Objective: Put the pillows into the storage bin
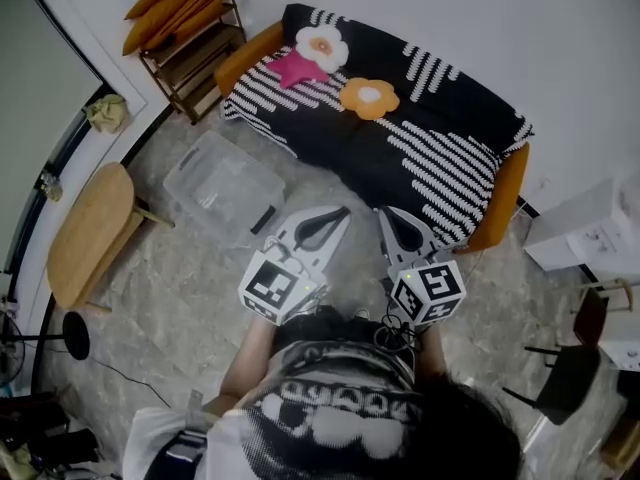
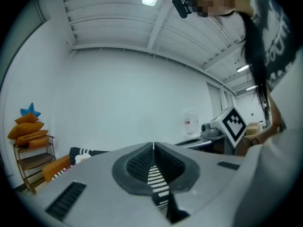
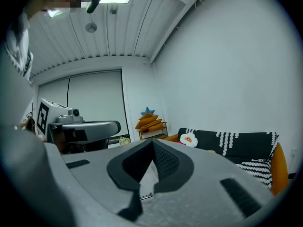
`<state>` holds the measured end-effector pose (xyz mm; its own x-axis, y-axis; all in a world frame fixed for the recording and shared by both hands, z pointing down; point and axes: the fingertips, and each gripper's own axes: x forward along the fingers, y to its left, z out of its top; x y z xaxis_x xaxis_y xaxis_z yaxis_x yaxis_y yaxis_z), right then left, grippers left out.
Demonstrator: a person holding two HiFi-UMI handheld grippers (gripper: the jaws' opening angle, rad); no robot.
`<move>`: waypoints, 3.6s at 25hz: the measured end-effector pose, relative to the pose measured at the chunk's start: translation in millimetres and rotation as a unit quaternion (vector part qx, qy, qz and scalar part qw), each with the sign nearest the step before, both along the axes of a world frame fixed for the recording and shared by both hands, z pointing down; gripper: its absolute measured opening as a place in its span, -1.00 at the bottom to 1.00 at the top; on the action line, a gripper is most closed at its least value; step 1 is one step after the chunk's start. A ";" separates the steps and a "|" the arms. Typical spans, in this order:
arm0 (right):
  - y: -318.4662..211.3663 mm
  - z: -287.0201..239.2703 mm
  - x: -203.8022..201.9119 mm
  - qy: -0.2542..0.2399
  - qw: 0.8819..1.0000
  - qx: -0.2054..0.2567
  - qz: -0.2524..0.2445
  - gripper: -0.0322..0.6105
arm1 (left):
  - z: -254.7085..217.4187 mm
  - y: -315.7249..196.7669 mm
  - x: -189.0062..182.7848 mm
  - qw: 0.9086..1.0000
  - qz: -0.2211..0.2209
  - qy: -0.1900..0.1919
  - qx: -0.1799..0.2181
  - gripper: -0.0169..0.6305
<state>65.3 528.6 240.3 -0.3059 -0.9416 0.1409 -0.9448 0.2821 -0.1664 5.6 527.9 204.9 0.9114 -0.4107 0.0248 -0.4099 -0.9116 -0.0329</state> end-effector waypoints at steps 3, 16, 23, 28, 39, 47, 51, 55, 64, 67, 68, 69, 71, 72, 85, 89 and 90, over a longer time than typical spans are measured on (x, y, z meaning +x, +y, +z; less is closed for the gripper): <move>-3.1 5.7 -3.3 -0.004 1.000 -0.003 0.012 -0.88 | 5.8 -5.8 -7.8 1.000 0.006 -0.006 0.000 -0.92; -33.4 35.2 23.9 -0.020 0.998 -0.043 0.052 -0.88 | 37.4 -53.5 16.1 0.998 0.038 -0.023 -0.038 -0.92; -102.7 55.2 75.1 -0.043 0.997 -0.047 0.047 -0.88 | 54.4 -120.7 59.8 0.998 0.026 -0.043 -0.042 -0.92; -174.1 48.4 118.3 -0.044 0.998 -0.037 0.036 -0.88 | 51.7 -192.8 99.2 0.998 0.013 -0.056 -0.032 -0.92; -276.0 55.7 208.1 -0.054 0.998 -0.035 0.011 -0.88 | 45.8 -291.3 182.2 0.997 -0.019 -0.065 -0.032 -0.92; -311.2 76.1 224.3 -0.077 0.996 -0.055 0.000 -0.88 | 56.4 -326.1 201.2 0.995 -0.026 -0.086 -0.038 -0.92; -325.1 87.7 230.4 -0.082 0.994 -0.068 0.009 -0.88 | 68.2 -345.3 205.7 0.994 -0.021 -0.099 -0.048 -0.92; -342.5 100.4 245.1 -0.084 0.993 -0.076 0.023 -0.88 | 78.3 -370.3 220.3 0.992 -0.002 -0.114 -0.047 -0.92; -440.2 140.5 271.4 -0.072 0.989 -0.110 0.071 -0.88 | 113.9 -487.4 239.6 0.990 0.042 -0.119 -0.059 -0.92; -478.0 161.4 274.9 -0.067 0.985 -0.137 0.082 -0.88 | 126.7 -529.1 243.3 0.989 0.067 -0.115 -0.068 -0.92; -490.3 169.7 276.3 -0.066 0.983 -0.148 0.087 -0.88 | 132.3 -541.7 243.4 0.988 0.076 -0.118 -0.071 -0.92; -501.9 177.8 277.1 -0.066 0.981 -0.159 0.092 -0.88 | 138.4 -553.5 242.5 0.986 0.083 -0.123 -0.075 -0.92; -521.7 192.7 276.8 -0.072 0.975 -0.181 0.102 -0.88 | 152.0 -573.9 237.4 0.982 0.098 -0.136 -0.087 -0.92; -530.1 200.1 276.7 -0.078 0.973 -0.191 0.107 -0.88 | 159.6 -582.7 234.4 0.980 0.105 -0.143 -0.094 -0.92; -616.5 316.8 305.3 -0.119 0.937 -0.297 0.143 -0.88 | 230.1 -662.2 249.7 0.962 0.189 -0.165 -0.106 -0.91; -629.2 362.2 319.0 -0.142 0.920 -0.333 0.148 -0.86 | 254.9 -677.9 262.3 0.958 0.200 -0.173 -0.109 -0.91; -631.9 375.0 322.3 -0.148 0.916 -0.343 0.147 -0.85 | 261.4 -681.9 265.4 0.958 0.199 -0.173 -0.110 -0.91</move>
